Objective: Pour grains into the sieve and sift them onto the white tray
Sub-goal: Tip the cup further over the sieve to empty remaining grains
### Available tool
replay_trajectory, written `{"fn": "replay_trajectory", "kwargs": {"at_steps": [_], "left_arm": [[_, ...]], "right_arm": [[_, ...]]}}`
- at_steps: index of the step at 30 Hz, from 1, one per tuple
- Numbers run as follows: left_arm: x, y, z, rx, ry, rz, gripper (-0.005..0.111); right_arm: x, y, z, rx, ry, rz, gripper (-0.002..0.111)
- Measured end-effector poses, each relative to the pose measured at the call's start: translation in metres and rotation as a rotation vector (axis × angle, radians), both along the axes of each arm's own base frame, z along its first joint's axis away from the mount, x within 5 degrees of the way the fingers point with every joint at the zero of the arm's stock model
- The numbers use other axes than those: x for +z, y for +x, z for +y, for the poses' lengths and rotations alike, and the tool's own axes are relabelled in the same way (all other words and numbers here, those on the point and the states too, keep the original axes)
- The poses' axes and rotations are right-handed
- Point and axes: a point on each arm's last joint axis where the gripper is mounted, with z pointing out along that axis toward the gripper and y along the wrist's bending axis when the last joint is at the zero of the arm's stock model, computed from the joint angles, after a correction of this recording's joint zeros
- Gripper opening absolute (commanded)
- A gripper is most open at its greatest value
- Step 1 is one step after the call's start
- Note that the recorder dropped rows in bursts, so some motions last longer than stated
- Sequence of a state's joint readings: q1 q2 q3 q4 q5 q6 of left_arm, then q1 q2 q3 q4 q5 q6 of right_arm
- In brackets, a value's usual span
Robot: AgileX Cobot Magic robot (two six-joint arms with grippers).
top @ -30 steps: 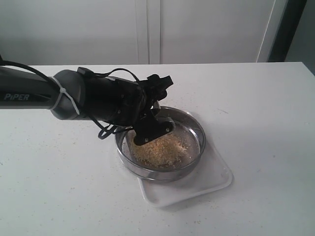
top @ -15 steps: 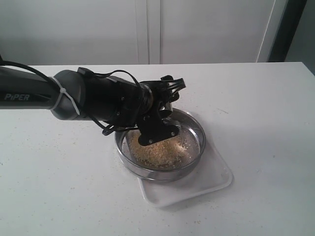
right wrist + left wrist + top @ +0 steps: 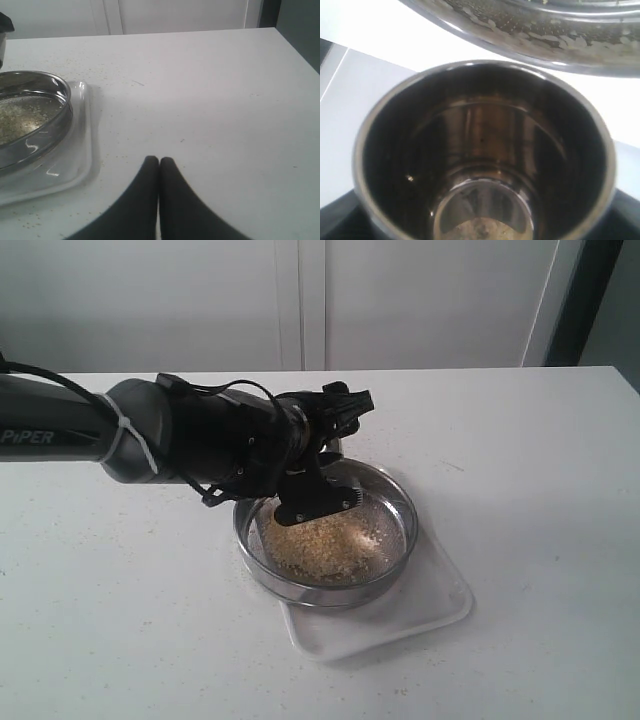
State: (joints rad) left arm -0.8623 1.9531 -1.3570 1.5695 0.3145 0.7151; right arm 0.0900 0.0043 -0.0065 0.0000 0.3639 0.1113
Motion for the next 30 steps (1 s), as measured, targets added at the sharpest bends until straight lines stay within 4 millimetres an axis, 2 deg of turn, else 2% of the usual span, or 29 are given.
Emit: {"fn": "replay_trajectory", "kwargs": {"at_steps": [10, 24, 30], "left_arm": [[0.004, -0.015, -0.013, -0.024, 0.023, -0.032, 0.000], [0.003, -0.015, -0.010, 0.033, -0.019, -0.013, 0.000], [0.008, -0.012, -0.012, -0.015, 0.043, -0.097, 0.000]], "right_arm": [[0.000, 0.000, 0.000, 0.000, 0.000, 0.000, 0.000], [0.000, 0.000, 0.000, 0.000, 0.000, 0.000, 0.000], [0.000, 0.000, 0.000, 0.000, 0.000, 0.000, 0.000]]}}
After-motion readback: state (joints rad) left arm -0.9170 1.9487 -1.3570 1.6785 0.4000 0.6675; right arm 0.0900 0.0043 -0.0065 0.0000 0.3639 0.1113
